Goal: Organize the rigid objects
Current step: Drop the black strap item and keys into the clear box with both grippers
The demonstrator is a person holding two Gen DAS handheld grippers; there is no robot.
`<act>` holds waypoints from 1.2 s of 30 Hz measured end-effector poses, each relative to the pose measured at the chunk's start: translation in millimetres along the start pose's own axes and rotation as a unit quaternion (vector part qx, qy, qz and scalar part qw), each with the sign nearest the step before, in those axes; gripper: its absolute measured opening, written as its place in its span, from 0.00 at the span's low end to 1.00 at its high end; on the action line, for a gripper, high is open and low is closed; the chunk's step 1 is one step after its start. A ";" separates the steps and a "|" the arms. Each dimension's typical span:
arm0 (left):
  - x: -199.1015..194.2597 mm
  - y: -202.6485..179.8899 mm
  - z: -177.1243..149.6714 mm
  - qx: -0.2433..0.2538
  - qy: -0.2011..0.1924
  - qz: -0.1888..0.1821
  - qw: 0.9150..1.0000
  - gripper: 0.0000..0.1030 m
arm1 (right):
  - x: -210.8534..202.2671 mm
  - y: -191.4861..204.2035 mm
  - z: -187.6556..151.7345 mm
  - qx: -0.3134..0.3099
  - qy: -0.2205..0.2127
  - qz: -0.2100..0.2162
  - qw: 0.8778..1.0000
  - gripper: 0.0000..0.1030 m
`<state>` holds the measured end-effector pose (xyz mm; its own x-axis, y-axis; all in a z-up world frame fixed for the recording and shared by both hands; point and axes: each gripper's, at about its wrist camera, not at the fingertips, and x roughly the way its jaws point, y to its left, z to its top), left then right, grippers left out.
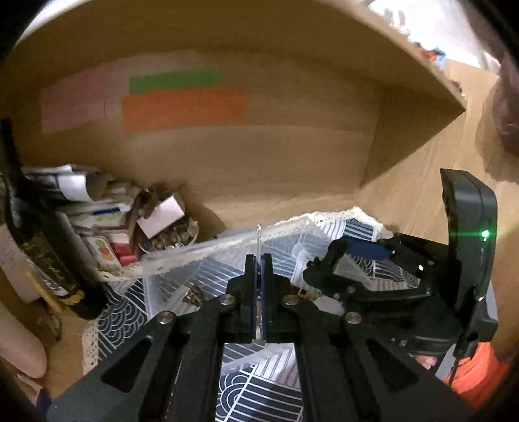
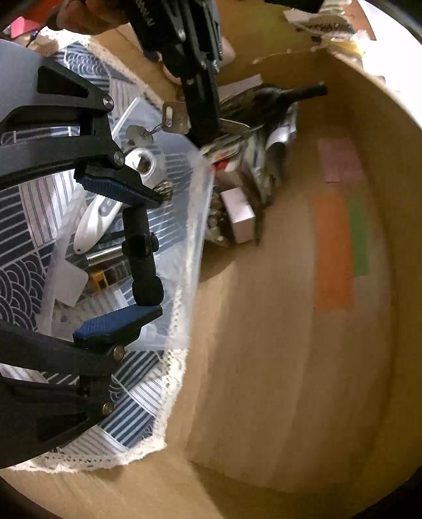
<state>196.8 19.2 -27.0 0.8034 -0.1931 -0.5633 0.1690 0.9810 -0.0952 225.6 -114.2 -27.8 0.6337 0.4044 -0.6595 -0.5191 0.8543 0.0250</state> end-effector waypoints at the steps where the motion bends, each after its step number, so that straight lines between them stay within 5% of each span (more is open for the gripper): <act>1: 9.0 2.1 -1.6 -0.002 0.009 0.000 1.000 0.01 | 6.8 -0.7 -1.7 0.001 0.009 -0.001 1.000 0.55; 10: 61.3 16.9 -18.6 -0.025 0.075 -0.007 0.997 0.01 | 53.4 -10.1 -16.6 0.024 0.071 0.003 0.997 0.55; 17: 74.4 18.7 -19.9 -0.029 0.093 0.011 0.995 0.06 | 53.8 -7.4 -17.5 0.016 0.075 -0.006 0.997 0.57; 24: 50.4 17.9 -14.3 -0.031 0.068 0.029 0.997 0.20 | 27.4 -9.2 -7.4 0.023 0.045 -0.002 0.999 0.58; 36: -34.4 -0.9 -17.6 -0.020 -0.016 0.062 0.998 0.62 | -62.2 7.0 -3.9 0.023 -0.048 -0.009 0.999 0.68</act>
<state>159.0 25.4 -21.9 0.8343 -0.0692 -0.5470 0.0445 0.9973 -0.0582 180.3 -134.6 10.5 0.6960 0.4170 -0.5845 -0.4819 0.8748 0.0502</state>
